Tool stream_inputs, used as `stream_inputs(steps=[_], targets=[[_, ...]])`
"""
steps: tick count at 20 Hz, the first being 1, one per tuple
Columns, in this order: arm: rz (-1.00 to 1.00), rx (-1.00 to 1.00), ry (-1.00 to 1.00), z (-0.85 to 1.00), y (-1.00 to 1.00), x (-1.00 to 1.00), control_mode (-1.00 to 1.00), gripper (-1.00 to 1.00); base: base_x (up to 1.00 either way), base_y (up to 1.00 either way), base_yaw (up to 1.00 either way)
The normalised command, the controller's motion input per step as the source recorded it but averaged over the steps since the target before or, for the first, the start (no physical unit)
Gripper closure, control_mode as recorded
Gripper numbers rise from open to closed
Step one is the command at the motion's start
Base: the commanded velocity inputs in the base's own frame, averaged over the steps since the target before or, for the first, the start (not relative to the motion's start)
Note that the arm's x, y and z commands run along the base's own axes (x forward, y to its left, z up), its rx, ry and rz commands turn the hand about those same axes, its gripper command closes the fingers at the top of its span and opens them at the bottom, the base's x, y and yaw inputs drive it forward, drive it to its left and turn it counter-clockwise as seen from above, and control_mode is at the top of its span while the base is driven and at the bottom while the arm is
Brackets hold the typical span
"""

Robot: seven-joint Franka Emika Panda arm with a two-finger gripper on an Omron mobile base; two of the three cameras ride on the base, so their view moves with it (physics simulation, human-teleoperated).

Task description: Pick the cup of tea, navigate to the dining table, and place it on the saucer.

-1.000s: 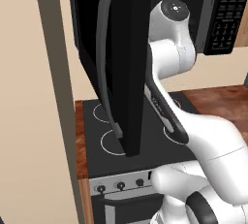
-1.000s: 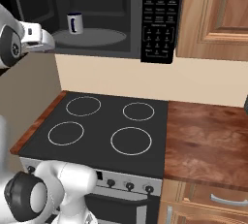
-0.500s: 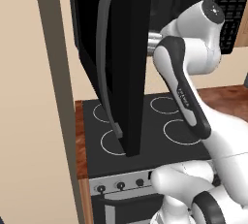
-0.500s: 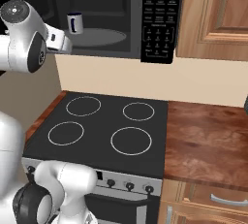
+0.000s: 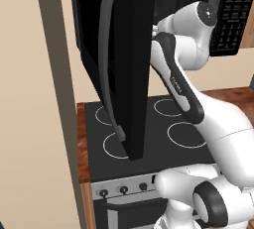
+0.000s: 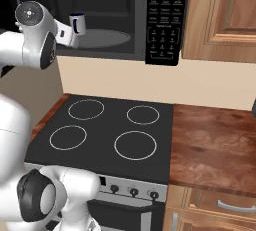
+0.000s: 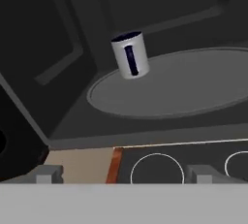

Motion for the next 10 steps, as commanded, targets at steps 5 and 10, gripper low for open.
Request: stream_inputs(steps=[5,10], targets=[[0.01,-0.14,0.0,0.39,0.26,0.29,-1.0,-1.0,0.0,0.0,0.0],[0.08,-0.22,0.0,0.05,0.02,0.01,-1.0,-1.0,0.0,0.0,0.0]])
